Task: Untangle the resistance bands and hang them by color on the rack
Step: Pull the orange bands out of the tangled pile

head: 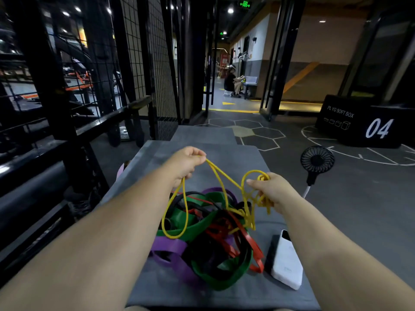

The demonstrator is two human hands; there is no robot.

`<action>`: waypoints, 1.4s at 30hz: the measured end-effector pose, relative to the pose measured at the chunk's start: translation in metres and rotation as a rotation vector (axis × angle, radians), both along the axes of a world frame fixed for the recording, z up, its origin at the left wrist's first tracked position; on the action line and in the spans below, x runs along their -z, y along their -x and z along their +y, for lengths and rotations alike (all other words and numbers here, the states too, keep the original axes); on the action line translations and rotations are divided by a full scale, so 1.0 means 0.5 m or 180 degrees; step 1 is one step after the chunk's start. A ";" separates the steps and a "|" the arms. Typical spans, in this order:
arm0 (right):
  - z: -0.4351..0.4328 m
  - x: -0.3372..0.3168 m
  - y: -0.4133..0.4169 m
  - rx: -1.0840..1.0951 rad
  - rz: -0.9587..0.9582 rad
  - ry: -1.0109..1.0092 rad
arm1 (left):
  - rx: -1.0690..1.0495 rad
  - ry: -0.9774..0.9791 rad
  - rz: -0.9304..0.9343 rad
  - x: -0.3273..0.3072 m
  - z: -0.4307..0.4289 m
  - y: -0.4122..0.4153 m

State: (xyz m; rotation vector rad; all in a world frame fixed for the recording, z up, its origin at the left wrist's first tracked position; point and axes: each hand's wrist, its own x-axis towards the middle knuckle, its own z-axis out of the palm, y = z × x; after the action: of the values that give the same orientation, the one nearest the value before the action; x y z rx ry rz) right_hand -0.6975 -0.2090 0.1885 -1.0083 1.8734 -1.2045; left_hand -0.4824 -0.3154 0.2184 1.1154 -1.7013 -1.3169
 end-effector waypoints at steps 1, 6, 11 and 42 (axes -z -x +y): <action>-0.001 0.001 0.000 0.0063 0.0018 0.0027 | -0.0134 0.0085 0.0041 -0.006 -0.002 0.000; -0.007 0.015 -0.002 0.0008 -0.0268 0.0000 | -0.1045 0.0661 0.0311 -0.042 -0.033 -0.014; -0.008 0.022 -0.012 0.0032 0.0191 -0.0031 | -0.1591 0.0957 0.0575 -0.088 -0.051 -0.032; -0.091 0.043 -0.189 -0.1154 0.0933 0.0055 | -0.0944 -0.0688 0.2520 -0.219 0.033 -0.011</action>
State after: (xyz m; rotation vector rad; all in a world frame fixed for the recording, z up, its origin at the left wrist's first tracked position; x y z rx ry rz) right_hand -0.6030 -0.2543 0.1672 -1.5254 1.7895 -0.8968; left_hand -0.4769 -0.2988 0.3281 0.7578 -0.8019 -1.4954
